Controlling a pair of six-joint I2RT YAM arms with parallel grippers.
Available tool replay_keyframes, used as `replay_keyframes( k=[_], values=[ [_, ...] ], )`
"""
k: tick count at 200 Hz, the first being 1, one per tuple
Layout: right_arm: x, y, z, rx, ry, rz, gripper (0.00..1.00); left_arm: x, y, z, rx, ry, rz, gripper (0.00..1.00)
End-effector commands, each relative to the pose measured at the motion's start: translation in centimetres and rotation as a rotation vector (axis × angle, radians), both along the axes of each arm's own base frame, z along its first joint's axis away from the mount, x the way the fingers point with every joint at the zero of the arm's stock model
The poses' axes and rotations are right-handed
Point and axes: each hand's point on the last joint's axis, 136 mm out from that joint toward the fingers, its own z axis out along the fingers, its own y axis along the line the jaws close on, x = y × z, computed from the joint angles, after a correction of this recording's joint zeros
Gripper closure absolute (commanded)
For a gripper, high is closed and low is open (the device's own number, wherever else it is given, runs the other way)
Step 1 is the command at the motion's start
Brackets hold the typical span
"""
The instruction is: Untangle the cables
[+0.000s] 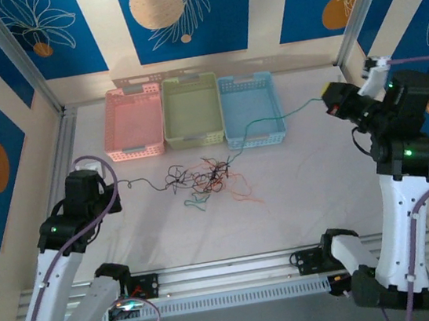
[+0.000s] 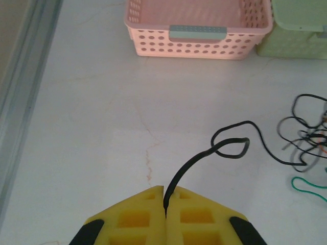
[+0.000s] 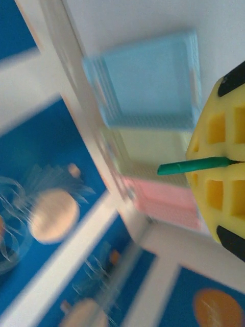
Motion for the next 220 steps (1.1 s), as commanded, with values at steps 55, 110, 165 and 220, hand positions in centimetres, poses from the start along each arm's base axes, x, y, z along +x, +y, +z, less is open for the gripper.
replay_keyframes(
  k=[55, 110, 165, 220],
  values=[
    [-0.2, 2.4, -17.5, -0.266, 0.379, 0.011, 1.0, 0.5, -1.3, -0.3, -0.051, -0.008, -0.063, 1.0],
    [-0.1, -2.4, -20.9, -0.27, 0.466, -0.168, 0.29, 0.5, -1.5, -0.4, -0.056, -0.003, -0.068, 1.0],
    [-2.6, 3.1, -16.5, -0.254, 0.408, 0.02, 0.23, 0.5, -1.6, -0.4, -0.061, -0.006, -0.073, 1.0],
    [-6.7, 8.4, -26.7, -0.243, 0.685, 0.151, 0.31, 0.4, -1.6, -0.4, -0.063, -0.007, -0.075, 1.0]
  ],
)
